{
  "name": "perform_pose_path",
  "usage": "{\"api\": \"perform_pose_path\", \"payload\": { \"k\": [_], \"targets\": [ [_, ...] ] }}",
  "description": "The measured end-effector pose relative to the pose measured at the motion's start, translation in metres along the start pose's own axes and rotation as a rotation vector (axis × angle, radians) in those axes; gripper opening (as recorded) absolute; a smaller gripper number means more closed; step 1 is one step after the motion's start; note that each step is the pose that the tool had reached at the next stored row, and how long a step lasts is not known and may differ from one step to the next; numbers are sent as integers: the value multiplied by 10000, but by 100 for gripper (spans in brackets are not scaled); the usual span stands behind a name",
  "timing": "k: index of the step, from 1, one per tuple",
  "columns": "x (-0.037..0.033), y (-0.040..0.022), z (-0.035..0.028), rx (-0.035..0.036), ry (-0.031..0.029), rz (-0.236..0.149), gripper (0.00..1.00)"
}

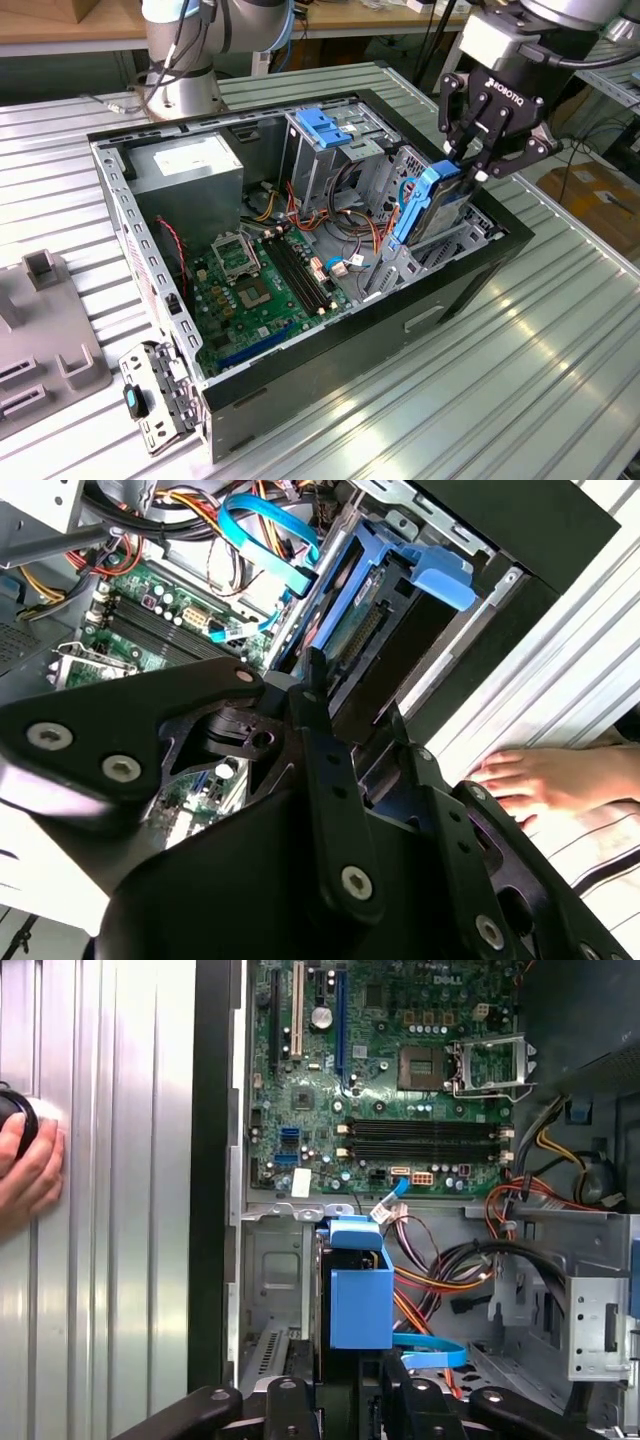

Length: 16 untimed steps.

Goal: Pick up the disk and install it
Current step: 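Insert the disk into the insertion slot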

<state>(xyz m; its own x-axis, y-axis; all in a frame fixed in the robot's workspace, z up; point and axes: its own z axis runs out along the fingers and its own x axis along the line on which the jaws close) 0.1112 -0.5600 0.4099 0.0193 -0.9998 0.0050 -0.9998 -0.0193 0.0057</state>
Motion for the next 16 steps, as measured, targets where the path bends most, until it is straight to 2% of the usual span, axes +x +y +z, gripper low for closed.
{"api": "perform_pose_path", "payload": {
  "k": [4, 7, 12, 13, 14, 16],
  "targets": [
    [-1, -1, 165, 0, -1, 0, 35],
    [-1, -1, 217, 0, 2, 0, 35],
    [0, -1, 219, 0, 9, -1, 35],
    [0, -1, 218, 0, 10, 0, 36],
    [0, -1, 219, 0, 9, 0, 42],
    [0, -1, 218, 0, 12, 0, 42]
  ]
}}
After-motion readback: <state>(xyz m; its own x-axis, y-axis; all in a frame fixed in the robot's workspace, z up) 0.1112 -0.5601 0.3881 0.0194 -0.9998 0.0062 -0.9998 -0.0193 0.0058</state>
